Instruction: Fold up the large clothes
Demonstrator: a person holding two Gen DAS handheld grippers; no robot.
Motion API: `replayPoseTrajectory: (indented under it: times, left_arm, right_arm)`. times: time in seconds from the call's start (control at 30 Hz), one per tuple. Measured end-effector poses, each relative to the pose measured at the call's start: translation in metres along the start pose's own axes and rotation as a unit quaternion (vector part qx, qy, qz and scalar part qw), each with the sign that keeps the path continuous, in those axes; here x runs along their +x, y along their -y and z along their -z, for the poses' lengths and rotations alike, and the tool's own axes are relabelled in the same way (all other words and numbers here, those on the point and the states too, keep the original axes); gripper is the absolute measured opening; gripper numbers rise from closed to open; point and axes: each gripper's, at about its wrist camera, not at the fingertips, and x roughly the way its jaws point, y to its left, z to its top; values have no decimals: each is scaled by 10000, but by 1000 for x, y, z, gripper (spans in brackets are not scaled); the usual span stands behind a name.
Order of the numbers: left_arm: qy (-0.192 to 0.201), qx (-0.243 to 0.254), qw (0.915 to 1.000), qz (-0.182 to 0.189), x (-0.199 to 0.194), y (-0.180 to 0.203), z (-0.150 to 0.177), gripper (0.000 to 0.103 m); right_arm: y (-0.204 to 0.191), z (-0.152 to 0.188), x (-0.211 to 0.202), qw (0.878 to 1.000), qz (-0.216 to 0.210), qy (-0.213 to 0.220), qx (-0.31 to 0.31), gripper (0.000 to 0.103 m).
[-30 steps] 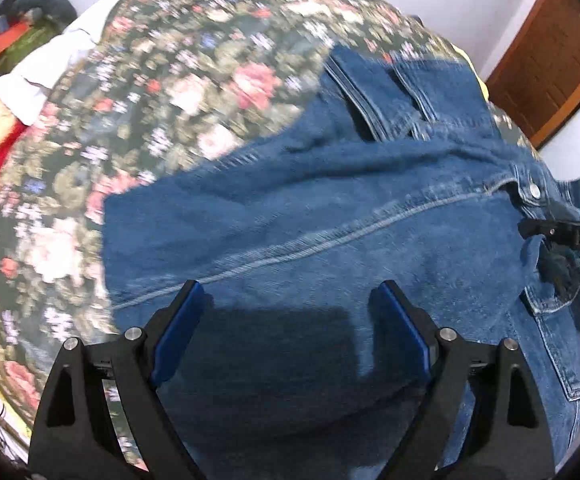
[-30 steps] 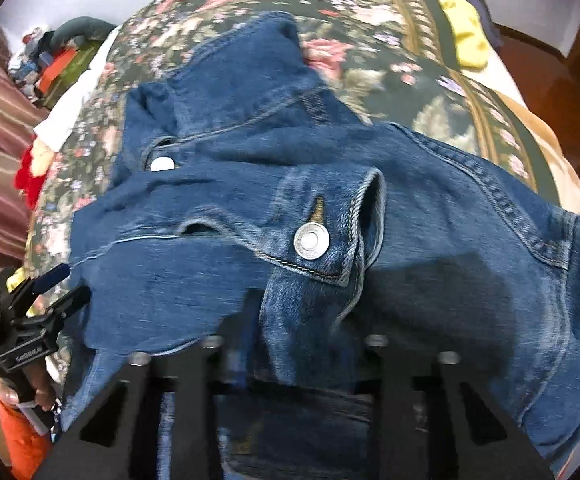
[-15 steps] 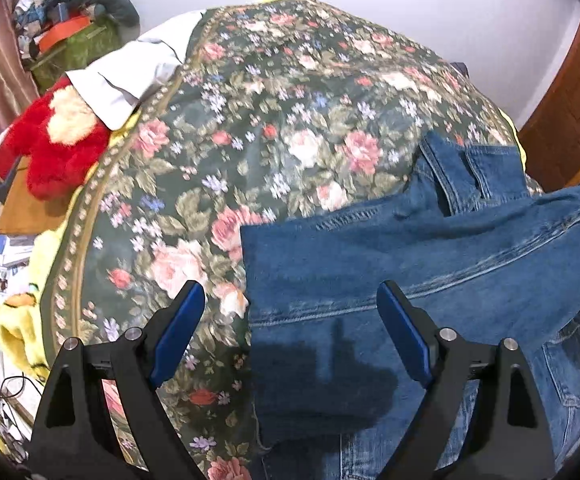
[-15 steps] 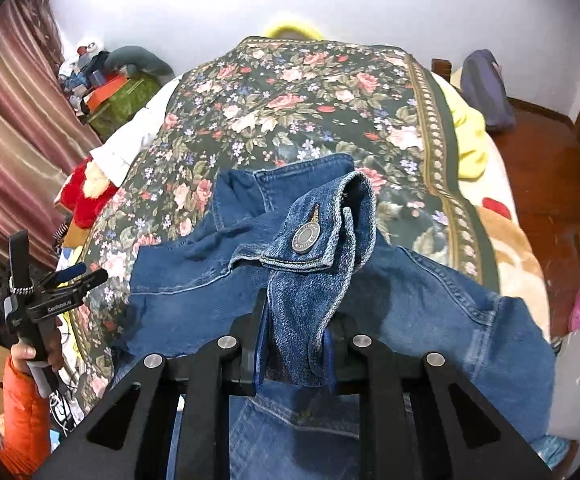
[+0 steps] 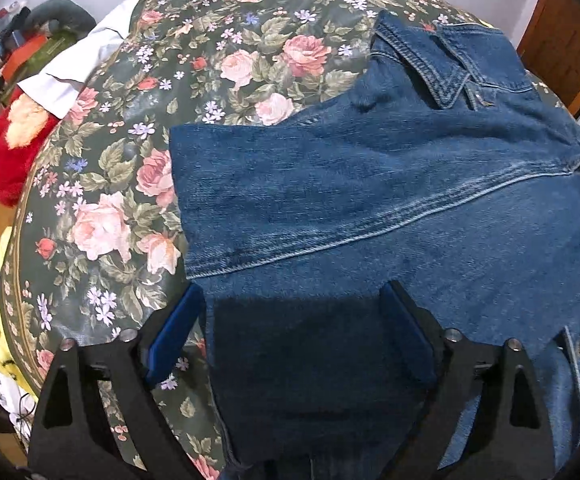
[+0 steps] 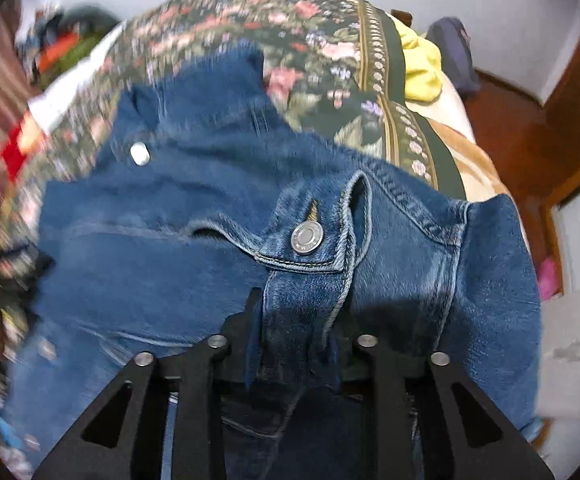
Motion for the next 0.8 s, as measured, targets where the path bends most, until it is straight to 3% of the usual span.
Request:
replayPoseTrajectory:
  times: [0.13,0.3,0.47,0.63,0.8]
  left_arm:
    - [-44,-171,9998,134,5,-7,0,97]
    - [4,-94,10000,22,3,-5,-1,97]
    - [203,172,9993,-245,-22,7,-11,96]
    - [779,207,9967,32,-71,26,-37,96]
    - [1306,337,9902,363,-110,60,-60,96]
  right_arm:
    - [-6,2,-13,9968,622,206,-468,59]
    - [-1,8,-36,9962,594,323,-547,59]
    - [32,4,-89,9966,114,795,203,59]
    - [82,11,-128,9883,-255,1015,1108,61]
    - [132,41,-144,9761,-363,1106,1835,71]
